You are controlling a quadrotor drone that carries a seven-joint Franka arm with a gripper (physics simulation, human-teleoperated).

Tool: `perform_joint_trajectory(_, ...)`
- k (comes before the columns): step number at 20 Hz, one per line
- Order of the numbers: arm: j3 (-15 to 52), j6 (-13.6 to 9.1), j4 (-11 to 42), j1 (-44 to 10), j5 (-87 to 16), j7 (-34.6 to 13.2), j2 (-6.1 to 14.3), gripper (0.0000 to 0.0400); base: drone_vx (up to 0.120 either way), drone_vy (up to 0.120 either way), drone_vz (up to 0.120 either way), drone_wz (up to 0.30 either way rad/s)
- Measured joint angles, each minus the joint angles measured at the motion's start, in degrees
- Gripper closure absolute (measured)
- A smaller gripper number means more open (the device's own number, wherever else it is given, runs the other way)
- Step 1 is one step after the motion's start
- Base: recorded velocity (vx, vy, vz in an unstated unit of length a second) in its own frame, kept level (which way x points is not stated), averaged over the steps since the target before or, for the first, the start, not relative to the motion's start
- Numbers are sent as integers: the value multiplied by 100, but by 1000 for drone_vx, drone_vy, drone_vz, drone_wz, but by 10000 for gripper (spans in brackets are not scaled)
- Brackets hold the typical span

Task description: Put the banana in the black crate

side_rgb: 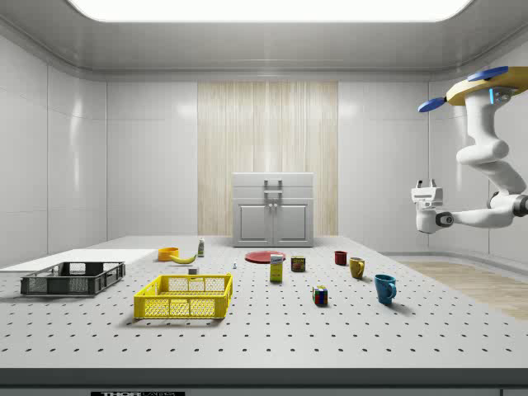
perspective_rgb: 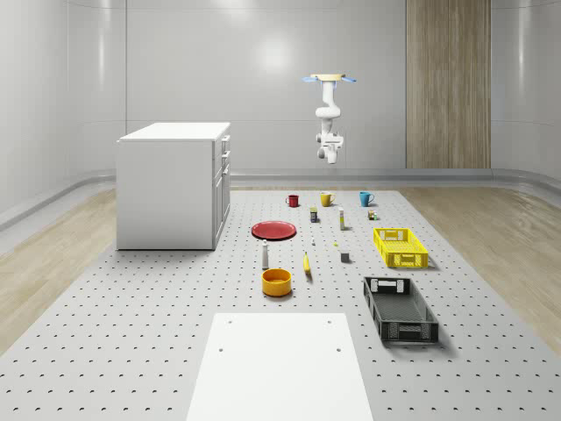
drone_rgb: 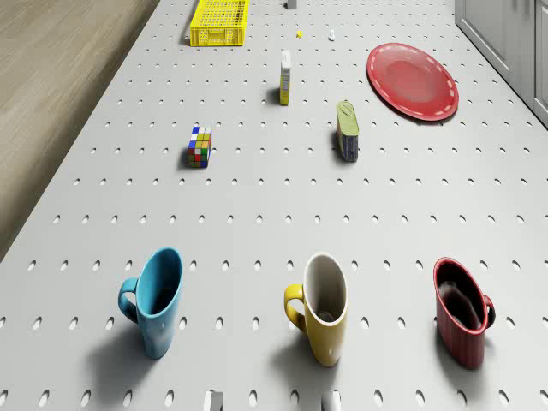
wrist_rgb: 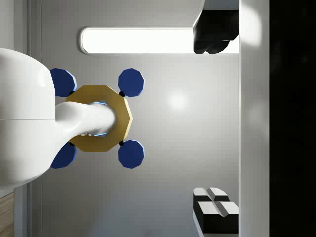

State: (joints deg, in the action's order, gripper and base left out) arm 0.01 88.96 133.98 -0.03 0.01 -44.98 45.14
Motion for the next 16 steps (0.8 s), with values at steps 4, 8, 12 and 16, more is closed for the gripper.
perform_joint_trajectory(4, 6, -395, -485, -11, 4, 7, -72, 0, 30, -90, 0, 0)
perform_joint_trajectory(8, 11, -708, -973, -19, 7, 10, -228, 0, 120, -120, 0, 0)
perform_joint_trajectory(12, 14, -927, -1351, -26, 10, 13, -370, 0, 120, -120, 0, 0)
perform_joint_trajectory(16, 17, -1041, -1563, -30, 11, 15, -450, 0, 120, -120, 0, 0)
